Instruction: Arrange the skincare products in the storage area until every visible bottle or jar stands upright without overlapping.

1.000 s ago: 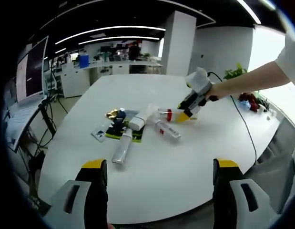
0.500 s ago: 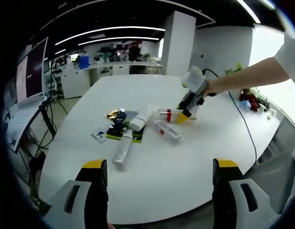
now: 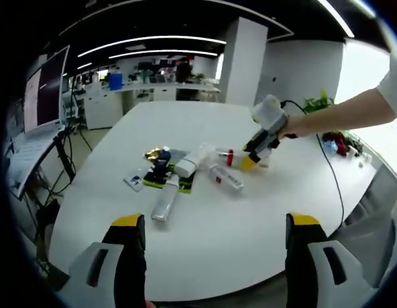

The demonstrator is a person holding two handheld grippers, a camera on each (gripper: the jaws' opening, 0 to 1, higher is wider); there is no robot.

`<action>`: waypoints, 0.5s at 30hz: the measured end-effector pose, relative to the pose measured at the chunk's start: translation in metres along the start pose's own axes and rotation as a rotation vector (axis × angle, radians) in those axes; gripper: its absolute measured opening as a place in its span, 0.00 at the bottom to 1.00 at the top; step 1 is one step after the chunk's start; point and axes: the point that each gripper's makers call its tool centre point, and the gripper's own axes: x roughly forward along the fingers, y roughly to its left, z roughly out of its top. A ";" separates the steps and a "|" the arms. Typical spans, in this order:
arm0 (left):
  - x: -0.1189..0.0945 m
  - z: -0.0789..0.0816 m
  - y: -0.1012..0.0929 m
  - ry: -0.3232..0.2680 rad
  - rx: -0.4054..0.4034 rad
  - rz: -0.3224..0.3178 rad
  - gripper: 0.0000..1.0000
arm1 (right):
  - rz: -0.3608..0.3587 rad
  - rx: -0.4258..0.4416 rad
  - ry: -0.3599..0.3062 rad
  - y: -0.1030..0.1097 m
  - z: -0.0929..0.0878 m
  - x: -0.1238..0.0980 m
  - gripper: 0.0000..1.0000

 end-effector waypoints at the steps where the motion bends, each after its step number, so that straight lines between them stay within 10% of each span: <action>1: 0.000 0.000 0.000 0.000 -0.003 0.000 0.88 | -0.005 0.007 -0.009 0.001 0.000 -0.002 0.29; 15: 0.007 0.003 -0.010 -0.011 -0.090 -0.053 0.88 | -0.076 0.075 -0.133 0.007 -0.005 -0.035 0.28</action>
